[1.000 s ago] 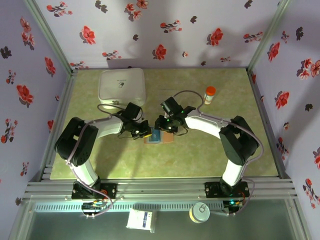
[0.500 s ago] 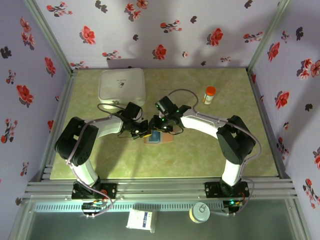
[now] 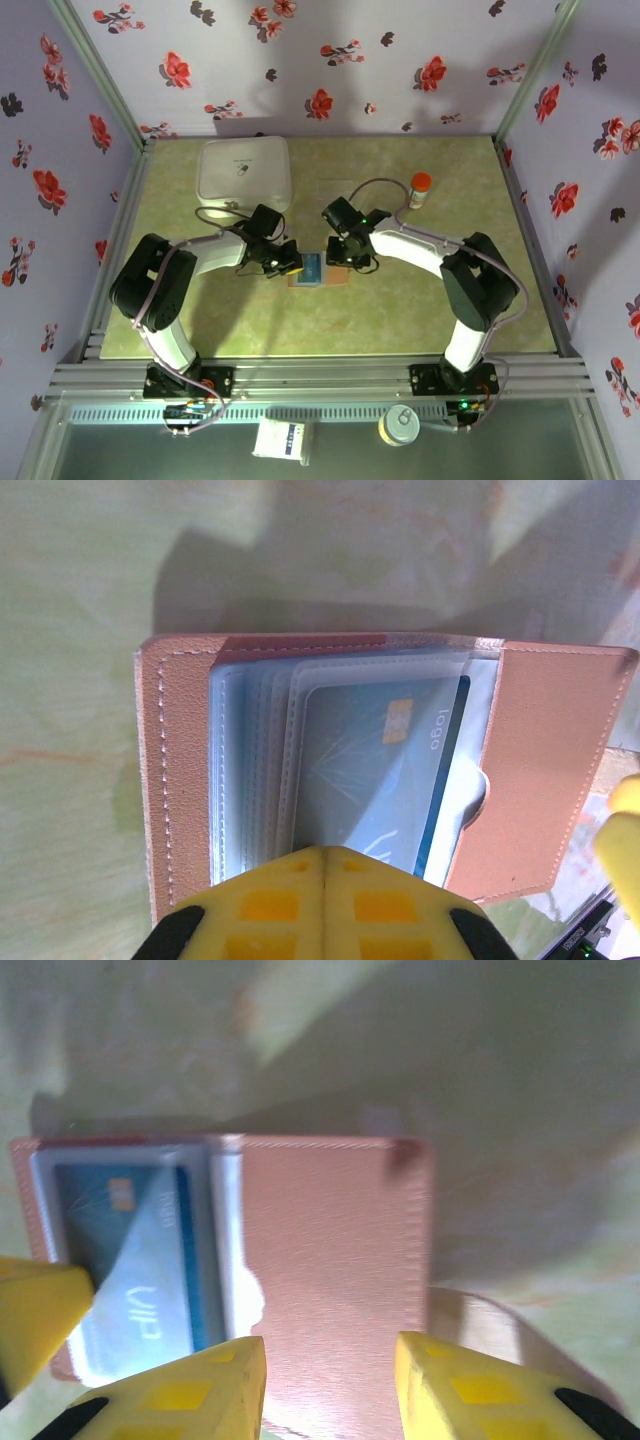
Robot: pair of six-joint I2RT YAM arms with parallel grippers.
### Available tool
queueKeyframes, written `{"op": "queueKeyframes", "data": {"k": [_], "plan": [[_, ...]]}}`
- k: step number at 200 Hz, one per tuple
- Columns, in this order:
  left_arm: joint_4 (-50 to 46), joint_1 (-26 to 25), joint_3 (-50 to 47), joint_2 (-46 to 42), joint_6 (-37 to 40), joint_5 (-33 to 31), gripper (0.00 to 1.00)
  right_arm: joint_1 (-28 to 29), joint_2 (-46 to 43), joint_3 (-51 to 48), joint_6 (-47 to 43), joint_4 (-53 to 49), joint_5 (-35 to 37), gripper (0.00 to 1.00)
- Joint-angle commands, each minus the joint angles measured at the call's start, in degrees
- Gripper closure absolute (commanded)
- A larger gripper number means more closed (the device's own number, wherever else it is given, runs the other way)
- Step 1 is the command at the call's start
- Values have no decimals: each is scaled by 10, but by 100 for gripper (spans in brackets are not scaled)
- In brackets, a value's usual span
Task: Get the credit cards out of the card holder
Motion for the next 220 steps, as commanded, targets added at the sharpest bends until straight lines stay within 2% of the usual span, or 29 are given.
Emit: {"op": "queueKeyframes", "data": {"k": [1,13,30,85,146,220], "plan": [[-22,-4,-7,11,3,-13,100,-15,-18,-15,-19,-20,35,60],[-22,-3,-7,11,4,-13,100,-19,-11,-19,-25,-22,41,58],[-23,-3,-8,9,2,-13,100,-19,12,-10,-35,-37,46,50],[-23,-3,-11,6,0,-13,100,-19,68,-17,-41,-20,37,44],[-7,-3,-27,7,-14,-4,100,-16,94,-22,-46,-30,60,44],[-4,-2,-25,-1,-20,-1,100,-4,21,13,-35,-18,17,45]]}}
